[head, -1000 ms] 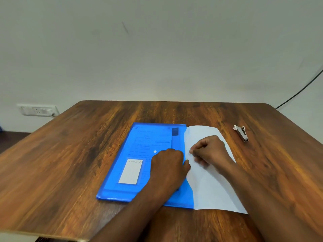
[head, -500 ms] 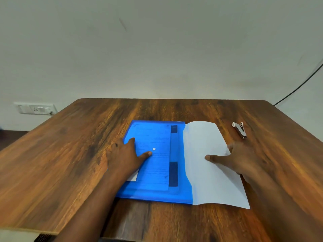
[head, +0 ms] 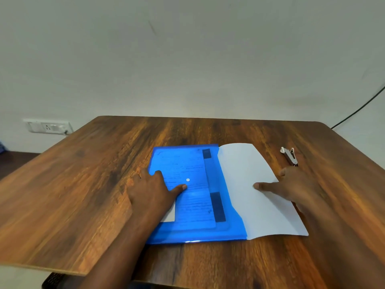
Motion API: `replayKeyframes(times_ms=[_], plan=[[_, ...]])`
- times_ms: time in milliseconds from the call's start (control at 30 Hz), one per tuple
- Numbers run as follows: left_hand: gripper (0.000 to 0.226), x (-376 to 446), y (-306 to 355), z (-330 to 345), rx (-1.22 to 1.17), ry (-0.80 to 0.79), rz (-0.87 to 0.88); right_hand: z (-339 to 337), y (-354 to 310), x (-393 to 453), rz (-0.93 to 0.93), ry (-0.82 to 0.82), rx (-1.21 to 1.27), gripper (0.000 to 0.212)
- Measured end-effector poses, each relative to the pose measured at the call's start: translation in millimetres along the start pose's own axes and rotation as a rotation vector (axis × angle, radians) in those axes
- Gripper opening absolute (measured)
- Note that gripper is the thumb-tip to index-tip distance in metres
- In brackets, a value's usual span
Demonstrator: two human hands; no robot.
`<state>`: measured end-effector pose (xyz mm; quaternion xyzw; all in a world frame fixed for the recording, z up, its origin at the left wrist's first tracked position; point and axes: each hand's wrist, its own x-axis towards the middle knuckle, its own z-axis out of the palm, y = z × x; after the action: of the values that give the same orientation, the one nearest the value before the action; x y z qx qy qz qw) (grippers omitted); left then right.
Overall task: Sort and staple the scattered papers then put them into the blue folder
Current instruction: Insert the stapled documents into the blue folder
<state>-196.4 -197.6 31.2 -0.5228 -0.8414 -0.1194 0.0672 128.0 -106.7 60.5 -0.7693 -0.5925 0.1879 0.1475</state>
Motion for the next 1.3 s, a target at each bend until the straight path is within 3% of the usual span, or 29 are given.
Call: replayKeyframes(times_ms=[200,367,467,567,633,867,1100,1300], plan=[[0.073,-7.8,5.2,-13.5,0.048,-0.051,0.0,4.7,3.3,5.7,-0.057,-0.019,-0.072,0.083],[0.068,-18.3,10.9,-21.2,-0.014,-0.08,-0.003,-11.7,-8.5,15.3,-0.06,-0.122,-0.084,0.079],[0.063,-28.6,16.6,-26.5,-0.079,-0.089,-0.012,-12.0,-12.6,31.0,-0.053,-0.115,-0.124,0.106],[0.057,-41.8,23.2,-30.3,-0.115,-0.116,-0.015,-3.1,-10.1,50.5,-0.072,0.06,-0.218,0.14],[0.053,-50.7,28.8,-31.5,-0.121,-0.134,-0.004,-2.6,-14.4,48.0,-0.086,0.126,-0.175,0.13],[0.048,-68.5,49.2,-41.8,-0.056,-0.178,0.116,11.0,-23.8,43.9,-0.079,0.095,-0.048,0.08],[0.045,-66.0,55.4,-48.0,0.037,-0.232,0.378,15.1,-39.2,49.1,-0.195,0.172,0.165,0.078],[0.05,-35.0,49.3,-46.5,-0.106,-0.395,0.454,27.4,-47.3,56.8,-0.302,0.135,0.214,0.075]])
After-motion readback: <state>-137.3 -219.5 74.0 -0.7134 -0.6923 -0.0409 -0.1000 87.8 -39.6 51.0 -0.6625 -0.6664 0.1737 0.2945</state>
